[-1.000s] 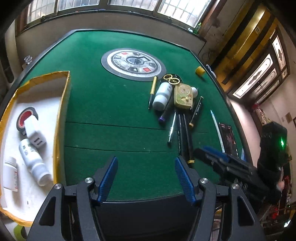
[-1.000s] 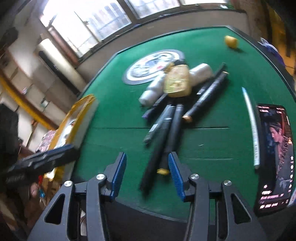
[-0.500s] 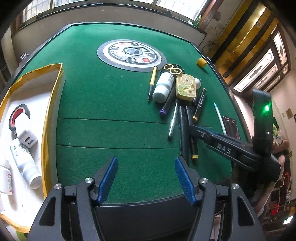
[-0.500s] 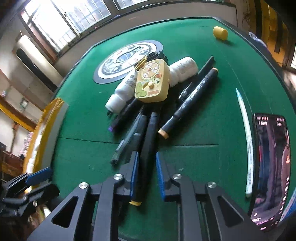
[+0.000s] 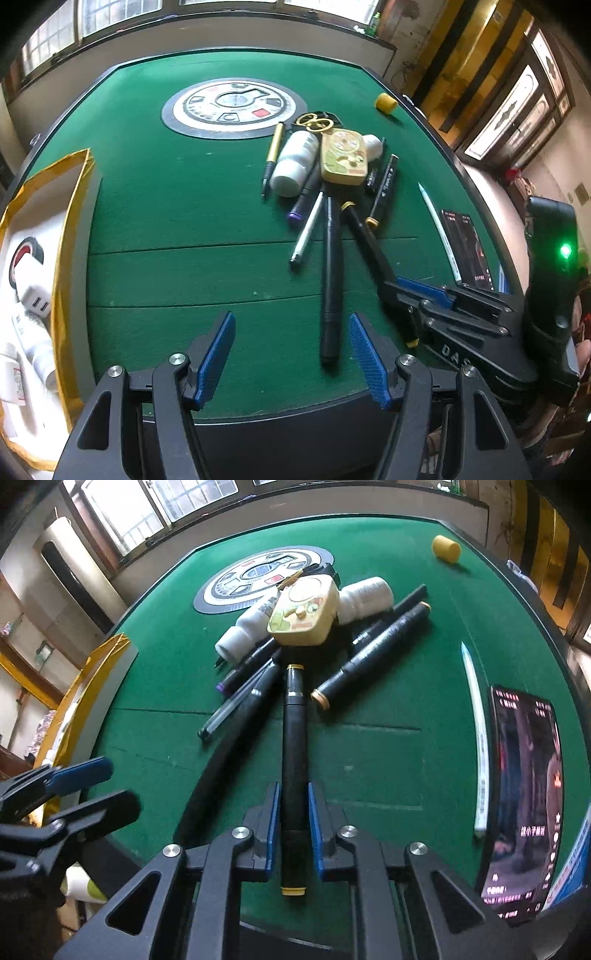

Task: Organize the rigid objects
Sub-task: 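Grasp a black marker with the right tool while the left tool grasps another marker, then carry both black markers into the tray and release them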

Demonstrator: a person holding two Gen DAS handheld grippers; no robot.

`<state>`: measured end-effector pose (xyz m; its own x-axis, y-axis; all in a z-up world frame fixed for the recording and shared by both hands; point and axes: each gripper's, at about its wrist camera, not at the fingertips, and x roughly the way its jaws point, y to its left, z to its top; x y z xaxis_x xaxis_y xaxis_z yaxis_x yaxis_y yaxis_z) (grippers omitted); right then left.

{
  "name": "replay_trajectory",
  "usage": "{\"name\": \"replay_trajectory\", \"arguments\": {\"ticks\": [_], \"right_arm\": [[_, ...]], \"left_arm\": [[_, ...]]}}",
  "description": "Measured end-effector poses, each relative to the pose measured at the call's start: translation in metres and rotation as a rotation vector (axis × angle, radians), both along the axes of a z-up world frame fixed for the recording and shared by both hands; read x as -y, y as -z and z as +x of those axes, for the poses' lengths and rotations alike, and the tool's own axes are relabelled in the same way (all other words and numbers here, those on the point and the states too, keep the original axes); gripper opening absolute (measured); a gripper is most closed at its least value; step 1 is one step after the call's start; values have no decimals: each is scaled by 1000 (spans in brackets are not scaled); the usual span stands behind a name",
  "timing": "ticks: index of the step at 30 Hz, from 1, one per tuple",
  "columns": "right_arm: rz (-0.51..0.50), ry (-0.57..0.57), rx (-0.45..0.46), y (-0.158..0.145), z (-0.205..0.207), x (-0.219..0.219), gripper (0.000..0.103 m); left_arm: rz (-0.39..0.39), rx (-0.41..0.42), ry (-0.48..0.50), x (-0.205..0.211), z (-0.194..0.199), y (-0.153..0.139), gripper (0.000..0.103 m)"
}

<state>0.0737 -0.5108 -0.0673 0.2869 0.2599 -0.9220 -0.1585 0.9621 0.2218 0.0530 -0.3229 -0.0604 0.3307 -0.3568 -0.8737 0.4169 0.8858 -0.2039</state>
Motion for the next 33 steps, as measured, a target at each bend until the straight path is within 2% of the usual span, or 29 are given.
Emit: {"name": "replay_trajectory", "arguments": {"ticks": [5, 8, 10, 14, 15, 16, 19, 23, 25, 26, 27, 33], "right_arm": [[36, 6, 1, 0, -5, 6, 15], [74, 42, -6, -1, -4, 12, 17], [73, 35, 5, -3, -3, 11, 22], [63, 39, 19, -5, -6, 12, 22], [68, 44, 18, -5, -7, 14, 22], [74, 46, 14, -4, -8, 16, 22], [78, 54, 12, -2, -7, 21, 22], [83, 57, 15, -3, -10, 24, 23], [83, 56, 17, -2, -10, 25, 23], [80, 54, 19, -3, -10, 24, 23], [74, 53, 21, -3, -10, 23, 23], [-4, 32, 59, -4, -12, 9, 28]], "left_arm": [[13, 9, 30, 13, -2, 0, 67], [-6, -10, 45, 18, 2, 1, 67], [-22, -33, 49, 22, 5, 2, 67], [-32, -38, 76, 37, 13, 3, 65], [-27, -37, 77, 40, 17, 5, 62], [-25, -37, 76, 45, 21, 6, 54], [-13, -70, 90, 57, 34, 15, 37], [19, -78, 100, 69, 43, 25, 37], [54, -76, 94, 72, 44, 31, 28], [84, -48, 90, 73, 41, 31, 25], [96, -32, 90, 74, 40, 31, 16], [71, -41, 62, 58, 33, 29, 14]]}}
